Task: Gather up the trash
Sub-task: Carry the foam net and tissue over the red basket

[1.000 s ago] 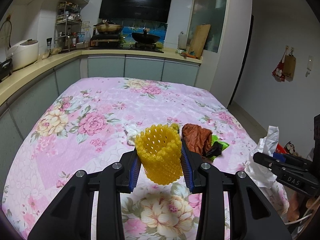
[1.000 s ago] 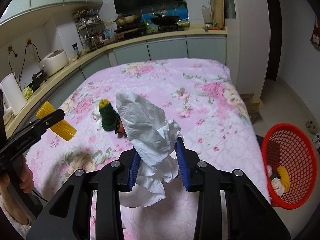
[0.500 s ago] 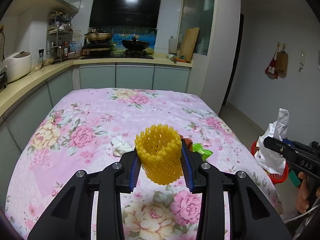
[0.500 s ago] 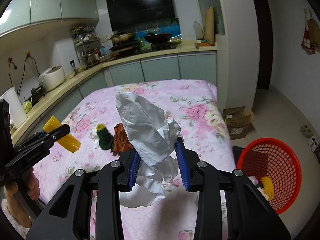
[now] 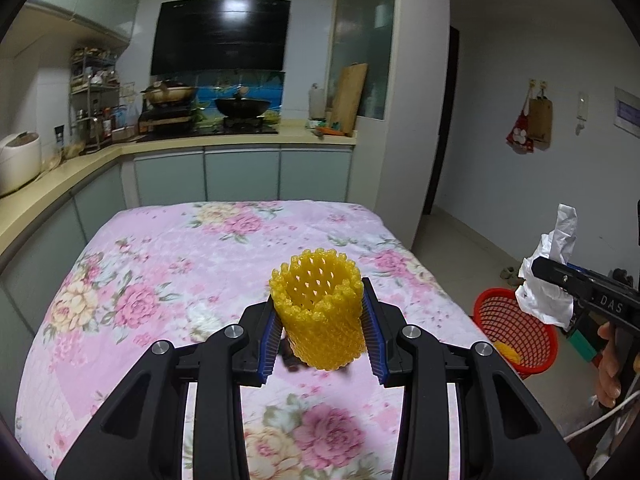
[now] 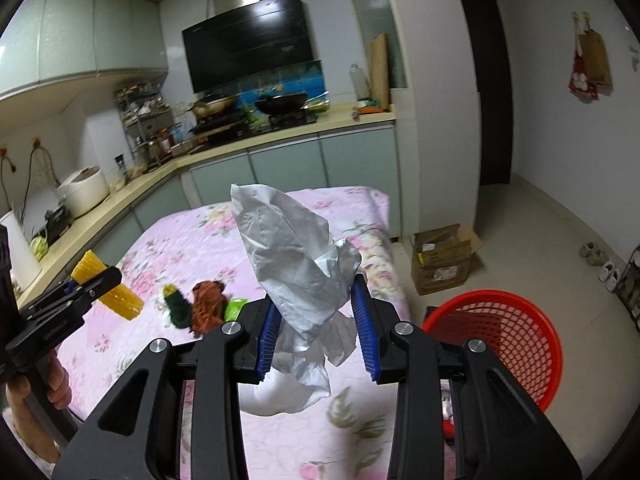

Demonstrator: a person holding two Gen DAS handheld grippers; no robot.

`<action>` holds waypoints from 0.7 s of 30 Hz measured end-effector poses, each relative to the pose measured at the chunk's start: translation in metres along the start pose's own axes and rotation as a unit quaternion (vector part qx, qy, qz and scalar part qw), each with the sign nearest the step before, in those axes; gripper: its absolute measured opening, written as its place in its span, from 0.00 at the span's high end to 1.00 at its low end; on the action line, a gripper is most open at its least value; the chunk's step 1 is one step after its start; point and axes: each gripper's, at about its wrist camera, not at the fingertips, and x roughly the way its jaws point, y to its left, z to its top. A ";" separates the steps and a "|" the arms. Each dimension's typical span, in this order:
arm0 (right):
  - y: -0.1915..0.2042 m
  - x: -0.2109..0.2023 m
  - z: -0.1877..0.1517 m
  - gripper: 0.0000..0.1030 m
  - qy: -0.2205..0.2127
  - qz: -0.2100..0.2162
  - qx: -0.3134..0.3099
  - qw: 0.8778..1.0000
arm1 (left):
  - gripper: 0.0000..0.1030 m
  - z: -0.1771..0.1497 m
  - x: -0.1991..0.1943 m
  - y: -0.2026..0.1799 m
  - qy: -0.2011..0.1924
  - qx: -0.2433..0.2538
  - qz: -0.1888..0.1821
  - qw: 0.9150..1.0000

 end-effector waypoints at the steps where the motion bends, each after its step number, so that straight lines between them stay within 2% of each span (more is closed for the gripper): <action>1: -0.004 -0.001 0.001 0.67 -0.002 -0.003 0.004 1.000 | 0.66 0.001 0.001 -0.004 -0.001 0.003 -0.004 1.000; 12: -0.055 -0.021 0.005 0.67 -0.018 -0.051 0.057 0.997 | 0.66 0.016 0.025 -0.058 0.005 0.041 -0.048 0.998; 21: -0.093 -0.027 0.001 0.67 -0.008 -0.108 0.102 0.989 | 0.66 0.020 0.046 -0.104 0.024 0.069 -0.085 0.994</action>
